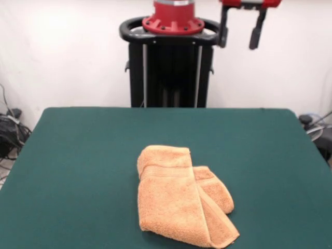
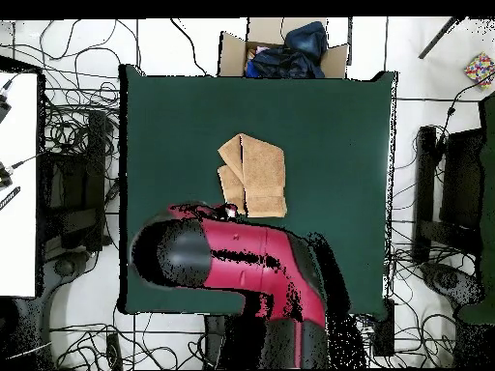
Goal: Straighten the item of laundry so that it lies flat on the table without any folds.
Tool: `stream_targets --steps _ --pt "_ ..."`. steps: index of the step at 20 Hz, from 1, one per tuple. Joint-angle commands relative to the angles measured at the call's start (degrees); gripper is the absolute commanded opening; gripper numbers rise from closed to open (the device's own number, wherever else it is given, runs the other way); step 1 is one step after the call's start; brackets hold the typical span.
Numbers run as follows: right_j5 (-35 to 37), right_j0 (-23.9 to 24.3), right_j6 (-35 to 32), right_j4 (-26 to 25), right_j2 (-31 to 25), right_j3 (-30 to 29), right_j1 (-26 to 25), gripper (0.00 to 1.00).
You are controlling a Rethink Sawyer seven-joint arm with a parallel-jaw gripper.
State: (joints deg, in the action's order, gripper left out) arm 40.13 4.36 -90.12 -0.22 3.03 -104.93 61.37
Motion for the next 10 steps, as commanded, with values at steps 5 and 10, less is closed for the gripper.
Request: stream_targets --steps 5,10 --pt "-5.5 3.9 -8.7 -2.3 -0.7 4.0 -11.5 1.0" --pt "-11.2 6.5 -6.8 -2.8 -2.2 3.4 -15.8 1.0"
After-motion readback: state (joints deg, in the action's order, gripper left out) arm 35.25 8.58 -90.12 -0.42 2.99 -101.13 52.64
